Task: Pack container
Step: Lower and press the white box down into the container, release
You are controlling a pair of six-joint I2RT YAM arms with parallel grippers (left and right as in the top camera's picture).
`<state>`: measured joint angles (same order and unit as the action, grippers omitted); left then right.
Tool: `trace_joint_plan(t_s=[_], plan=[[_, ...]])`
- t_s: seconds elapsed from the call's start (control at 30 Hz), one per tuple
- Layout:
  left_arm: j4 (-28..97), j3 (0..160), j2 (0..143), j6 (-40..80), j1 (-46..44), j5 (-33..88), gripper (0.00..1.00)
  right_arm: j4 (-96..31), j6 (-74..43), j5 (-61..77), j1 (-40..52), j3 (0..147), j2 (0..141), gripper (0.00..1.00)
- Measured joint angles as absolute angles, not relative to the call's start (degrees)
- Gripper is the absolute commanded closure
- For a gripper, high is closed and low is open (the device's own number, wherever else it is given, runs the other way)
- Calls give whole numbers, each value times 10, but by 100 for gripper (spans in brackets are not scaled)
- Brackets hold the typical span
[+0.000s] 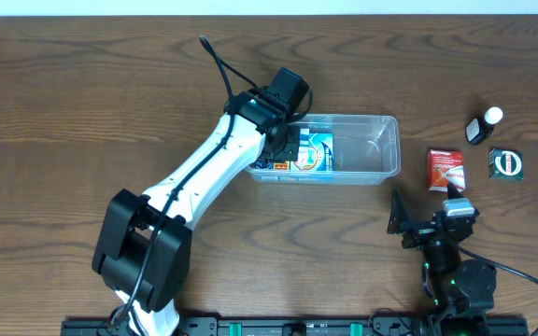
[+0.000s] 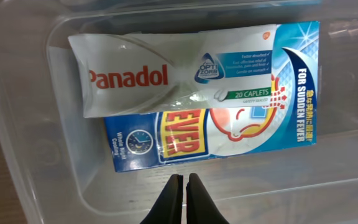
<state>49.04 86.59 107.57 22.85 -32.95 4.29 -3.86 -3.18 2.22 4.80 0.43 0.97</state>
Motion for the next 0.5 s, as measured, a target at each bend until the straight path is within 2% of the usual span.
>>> trace_joint_plan(t_s=[0.5], plan=[[462,866,1115,240,-331,43,94,-39,-32,22,48,4,10,1]])
